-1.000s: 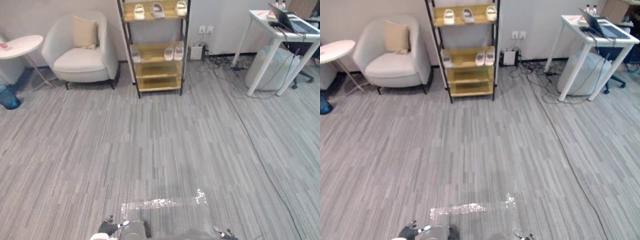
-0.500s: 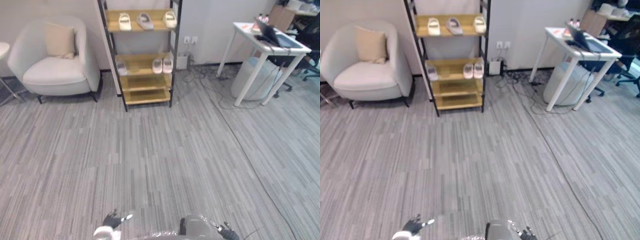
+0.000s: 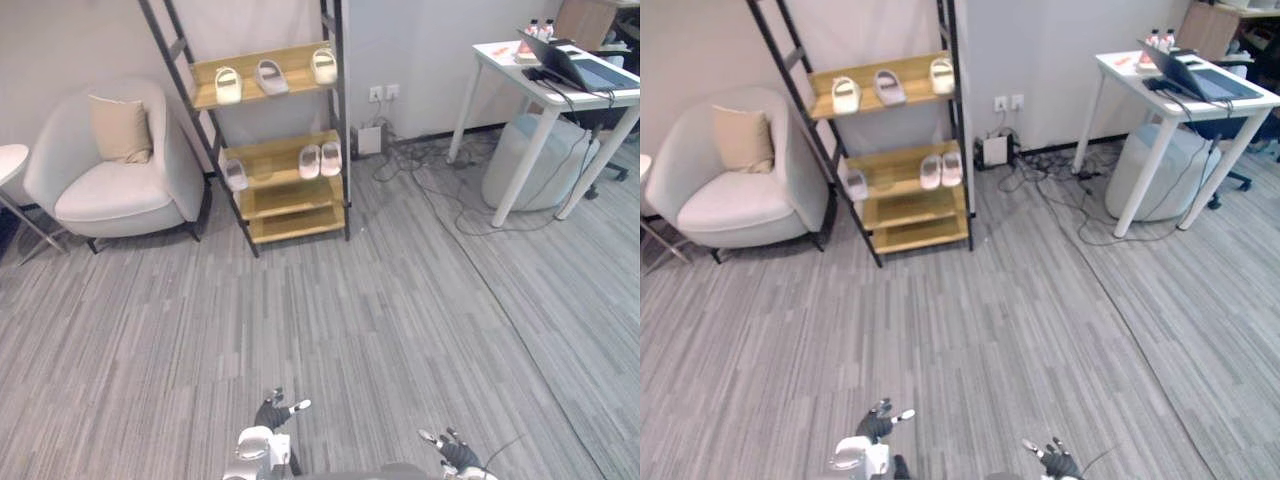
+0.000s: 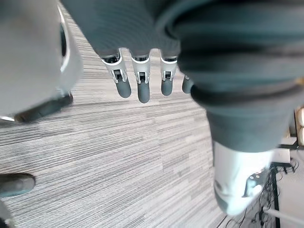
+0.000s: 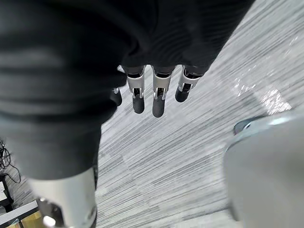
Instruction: Organize the slippers on the shoe rack
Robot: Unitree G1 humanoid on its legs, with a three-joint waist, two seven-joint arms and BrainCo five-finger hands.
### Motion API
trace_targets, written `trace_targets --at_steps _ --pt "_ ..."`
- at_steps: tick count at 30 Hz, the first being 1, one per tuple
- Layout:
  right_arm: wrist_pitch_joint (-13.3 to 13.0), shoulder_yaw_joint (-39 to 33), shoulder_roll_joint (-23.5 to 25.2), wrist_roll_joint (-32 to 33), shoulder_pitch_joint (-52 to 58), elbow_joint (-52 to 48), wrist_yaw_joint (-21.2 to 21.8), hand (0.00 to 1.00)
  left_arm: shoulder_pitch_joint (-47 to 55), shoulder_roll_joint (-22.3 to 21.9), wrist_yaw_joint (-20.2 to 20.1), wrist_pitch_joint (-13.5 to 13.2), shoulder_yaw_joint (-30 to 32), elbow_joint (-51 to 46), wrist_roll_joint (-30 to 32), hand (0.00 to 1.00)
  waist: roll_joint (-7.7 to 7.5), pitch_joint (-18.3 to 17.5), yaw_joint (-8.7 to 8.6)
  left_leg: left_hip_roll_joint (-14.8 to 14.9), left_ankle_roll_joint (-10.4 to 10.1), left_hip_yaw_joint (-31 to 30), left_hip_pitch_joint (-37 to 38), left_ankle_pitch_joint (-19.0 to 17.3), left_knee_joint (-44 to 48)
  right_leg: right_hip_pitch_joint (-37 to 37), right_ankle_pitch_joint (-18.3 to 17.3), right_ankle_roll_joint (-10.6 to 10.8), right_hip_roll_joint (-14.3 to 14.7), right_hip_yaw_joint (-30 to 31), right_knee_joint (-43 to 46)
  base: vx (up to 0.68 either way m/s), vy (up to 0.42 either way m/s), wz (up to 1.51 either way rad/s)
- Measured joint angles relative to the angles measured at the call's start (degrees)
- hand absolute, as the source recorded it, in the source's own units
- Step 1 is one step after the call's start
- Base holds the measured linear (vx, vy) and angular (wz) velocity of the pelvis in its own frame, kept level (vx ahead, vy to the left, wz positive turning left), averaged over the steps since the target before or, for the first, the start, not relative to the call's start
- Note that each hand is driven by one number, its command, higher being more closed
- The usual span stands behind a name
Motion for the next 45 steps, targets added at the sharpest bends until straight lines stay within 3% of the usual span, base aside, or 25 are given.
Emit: trace_targets --at_steps 1,4,5,6,7,8,9,11,13,15,16,17,18,20,22,23,25,27,30,33,35,36,39,42,45 --pt "0.09 0.53 0.74 -0.48 0.21 0.12 -0.08 0.00 0.14 0.11 0.01 0.04 -0.02 0.14 0.04 0.00 -0.74 -0.60 1.06 -1.24 3.80 -1.27 -0.05 3.92 0.36 1.01 -1.45 1.18 -0.73 1.62 0.01 0.53 0.207 -0.47" --pt "0.32 0.40 2.62 -2.10 1.79 0.65 0.11 0.00 0.58 0.03 0.01 0.25 0.04 1.32 0.03 0.00 -4.52 -4.18 0.92 -5.90 6.84 0.20 1.33 0.83 1.81 -0.84 -2.12 3.45 -5.02 4.48 7.80 0.70 0.201 -0.05" --pt "0.30 -1.20 3.60 -2.18 1.71 0.46 0.30 0.00 0.62 0.38 0.01 0.22 -1.24 1.74 -0.03 0.00 -5.49 -4.00 0.91 -7.99 7.60 -0.97 5.31 -0.23 0.24 -5.54 2.35 9.62 -6.01 6.25 23.63 0.68 0.198 0.23" --pt "0.29 -1.60 3.63 -2.16 1.75 0.33 0.30 0.00 0.60 0.27 0.01 0.26 -1.39 1.81 -0.03 0.00 -5.34 -3.91 0.75 -8.05 7.68 -1.54 5.90 -0.61 0.09 -6.43 3.05 10.27 -6.09 6.46 25.97 0.52 0.154 0.35" --pt "0.06 -2.17 3.64 -2.13 1.79 -0.13 0.36 0.00 0.40 0.41 0.01 0.46 -1.76 1.88 -0.15 0.00 -4.90 -3.58 0.15 -8.25 7.12 -3.40 9.17 -2.90 -0.69 -9.44 4.25 10.02 -6.10 6.30 34.81 0.50 0.103 0.31" --pt "-0.37 -2.52 3.52 -2.11 1.73 -0.63 0.54 0.00 0.55 0.79 0.09 0.78 -1.70 2.46 -1.04 0.00 -3.98 -2.72 -0.11 -8.32 6.85 -4.76 15.10 -4.75 -2.62 -13.27 2.05 7.57 -6.26 5.48 42.46 0.49 0.083 0.29" --pt "-0.40 -2.52 3.39 -2.09 1.71 -0.90 0.56 0.00 0.55 0.89 0.09 0.89 -1.68 2.55 -1.11 0.00 -3.89 -2.60 -0.12 -8.29 6.86 -4.95 16.52 -4.76 -3.48 -13.85 1.47 6.94 -6.16 5.31 42.58 0.56 0.057 0.22" --pt "-0.73 -3.64 3.38 -2.02 1.74 -2.02 0.66 0.00 0.25 1.61 0.09 1.05 -1.28 3.58 -1.16 0.00 -2.87 -2.45 -1.28 -6.56 6.72 -6.78 22.87 -4.83 -7.76 -18.38 -1.14 4.12 -4.05 3.98 33.45 0.42 -0.034 0.43" --pt "-0.78 -4.23 3.60 -1.96 1.75 -2.25 0.69 0.00 -0.21 1.60 0.06 1.02 -1.06 3.59 -1.16 0.00 -2.74 -2.53 -1.58 -5.45 5.96 -7.76 23.62 -5.31 -8.61 -20.21 -0.72 4.16 -3.07 4.19 24.93 0.28 -0.084 0.55" --pt "-1.06 -4.61 3.31 -1.94 0.90 -1.37 0.71 0.00 -0.86 1.60 0.07 0.96 -1.07 3.64 -1.14 0.00 -2.78 -2.10 -1.73 -3.93 2.47 -9.79 25.23 -7.82 -9.93 -23.78 4.95 3.37 -1.35 5.66 12.28 0.42 -0.193 0.60" --pt "-1.08 -4.65 3.42 -1.73 -0.05 0.04 0.79 0.00 -0.48 1.85 0.05 0.97 -1.03 4.23 -1.13 0.00 -3.44 -1.82 -1.80 -4.04 1.54 -10.73 25.93 -8.55 -9.78 -23.49 12.27 3.42 -1.27 6.60 7.65 0.56 -0.290 0.55" --pt "-1.14 -4.85 3.44 -1.62 -0.15 0.14 0.72 0.00 -0.34 1.74 0.01 1.05 -0.96 5.78 -1.10 0.00 -3.14 -1.84 -2.24 -3.65 1.03 -12.22 27.21 -8.90 -9.45 -22.28 15.04 2.30 -1.07 6.10 8.00 0.48 -0.251 0.44" --pt "-1.12 -4.78 2.64 -2.00 -0.57 0.32 0.67 0.00 -0.46 0.88 -0.11 0.84 -0.38 6.01 -1.05 0.00 -1.65 -1.96 -2.04 -2.28 0.80 -12.60 27.02 -8.65 -7.74 -21.65 13.49 1.03 -0.88 4.61 9.25 0.47 -0.245 0.47" --pt "-1.08 -3.87 1.89 -1.93 -1.22 0.30 0.73 0.00 -0.58 -0.40 -0.27 0.86 0.85 5.60 -1.02 0.00 -0.29 -1.07 -2.03 -1.09 -0.99 -12.49 25.21 -7.62 0.38 -19.39 10.43 -0.16 -1.29 2.83 10.76 0.38 -0.236 0.37" --pt "-1.07 -2.18 1.06 -1.80 -0.68 -0.27 0.72 0.00 -0.50 -0.41 -0.15 0.91 2.96 4.75 -1.07 0.00 0.10 -0.67 -1.99 2.30 -5.15 -12.41 16.71 -3.01 21.12 -14.43 7.69 -1.31 -1.48 0.84 9.17 0.38 -0.264 0.45" --pt "-1.06 -1.19 0.84 -1.69 -0.64 -0.33 0.73 0.00 -0.12 -0.23 -0.16 0.88 3.51 3.66 -1.16 0.00 0.00 -0.45 -1.92 4.20 -5.25 -12.05 13.26 -1.25 28.49 -12.50 6.56 -1.75 -1.44 0.47 8.62 0.35 -0.243 0.39" --pt "-0.66 0.37 0.93 -1.61 -0.38 -0.15 0.62 0.00 0.37 -0.29 -0.12 0.41 3.74 1.26 -1.23 0.00 -0.29 -0.23 -0.88 8.09 -2.86 -7.45 7.31 -2.91 39.25 -7.19 4.42 -2.61 -1.34 -0.23 6.98 0.27 -0.174 0.10" --pt "-0.41 0.52 1.01 -1.62 -0.26 -0.14 0.62 0.00 0.64 -0.22 -0.12 -0.03 3.26 1.12 -1.24 0.00 -0.37 -0.18 -0.84 8.66 -1.30 -4.19 4.64 -4.62 36.83 -3.63 4.07 -2.42 -1.40 -0.44 4.36 0.21 -0.059 -0.09" --pt "-0.19 0.45 1.32 -1.54 -0.44 -0.25 0.32 0.00 0.33 -0.21 -0.07 -0.14 2.77 0.98 -1.20 0.00 -0.71 -0.04 -0.71 5.28 -1.21 -1.34 1.97 -5.62 17.41 -0.11 3.53 -1.31 -1.70 -0.08 0.31 0.36 0.046 -0.17" --pt "-0.10 0.44 1.38 -1.62 -0.45 0.04 0.11 0.00 -0.07 -0.09 0.01 -0.14 1.05 1.15 -1.18 0.00 -0.70 -0.16 -0.63 0.40 -0.29 -4.58 1.86 -1.35 -0.13 1.92 0.42 0.96 -2.24 0.92 -0.68 0.41 0.178 -0.16" --pt "0.20 0.51 1.89 -1.99 -0.01 0.48 0.06 0.00 0.27 0.05 0.00 -0.11 0.64 1.15 -1.13 0.00 -2.20 -1.45 0.07 -2.08 3.07 -4.72 2.08 2.05 1.05 3.89 -2.89 3.30 -4.63 2.67 -0.25 0.55 0.282 -0.35" --pt "0.27 0.55 2.22 -2.06 0.98 0.47 0.18 0.00 0.80 0.00 0.05 0.10 0.48 1.37 -1.16 0.00 -3.78 -3.71 0.24 -4.12 3.70 -3.52 2.32 0.48 1.31 2.32 -3.44 4.03 -6.51 4.19 3.81 0.51 0.194 -0.34" --pt "0.19 0.17 3.76 -2.09 0.94 -0.20 0.44 0.00 0.55 1.00 -0.11 0.38 -1.57 2.64 -1.11 0.00 -5.84 -3.28 -0.64 -7.54 5.51 -3.46 8.46 -1.77 -1.43 -6.86 0.37 9.36 -8.72 7.46 28.62 0.60 0.262 0.07" --pt "-0.17 -0.15 2.69 -2.11 0.55 -0.38 0.74 0.00 0.06 1.66 -0.10 0.88 -2.14 3.65 -1.12 0.00 -3.59 -1.97 -0.49 -7.04 5.74 -4.77 18.63 -1.94 -6.99 -10.46 -2.10 5.31 -6.43 5.81 35.63 0.46 0.158 0.10" --pt "-0.55 -1.68 3.08 -2.09 0.19 -0.16 0.90 0.00 -0.22 3.11 -0.07 0.94 -2.01 4.72 -1.13 0.00 -3.56 -2.01 -0.82 -5.61 5.73 -6.10 21.73 -1.94 -7.98 -15.52 -2.67 3.73 -4.41 2.64 24.57 0.39 -0.005 0.33"
